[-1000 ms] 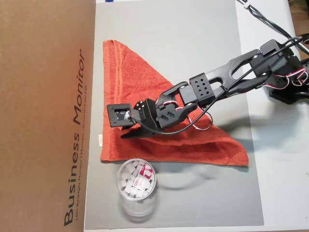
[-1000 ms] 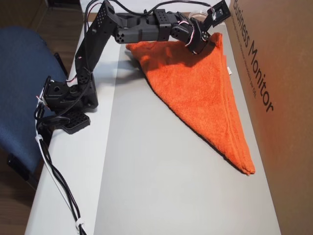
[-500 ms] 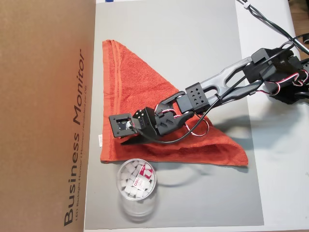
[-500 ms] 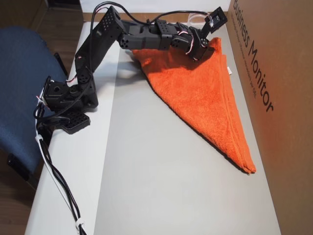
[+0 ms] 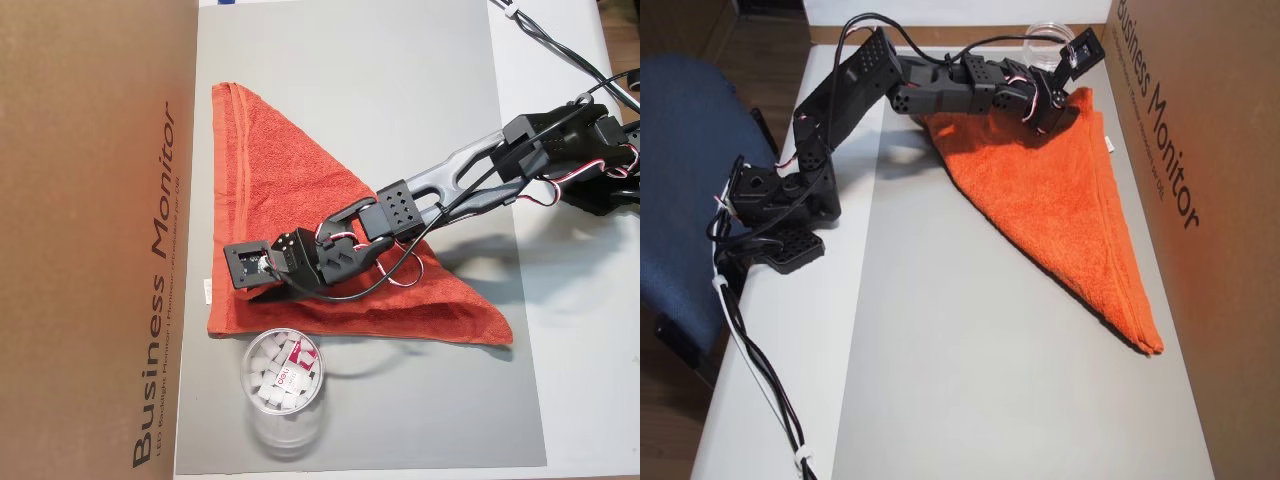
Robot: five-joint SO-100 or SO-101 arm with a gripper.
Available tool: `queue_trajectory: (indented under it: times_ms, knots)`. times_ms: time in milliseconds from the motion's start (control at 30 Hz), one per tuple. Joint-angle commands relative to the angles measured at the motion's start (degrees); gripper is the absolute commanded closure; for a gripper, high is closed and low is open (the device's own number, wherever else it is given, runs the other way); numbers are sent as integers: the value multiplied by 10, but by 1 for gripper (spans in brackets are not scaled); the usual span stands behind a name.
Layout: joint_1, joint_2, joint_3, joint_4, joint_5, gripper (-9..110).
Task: Fold the blanket.
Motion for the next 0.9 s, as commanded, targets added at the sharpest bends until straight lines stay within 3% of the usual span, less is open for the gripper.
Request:
queue_trajectory:
  times_ms: [0,700,867]
  knots:
    - [3,5,-33,-13,-3,101]
    - [-11,1,-30,-13,13,84]
    - [-24,6,-33,-23,101,83]
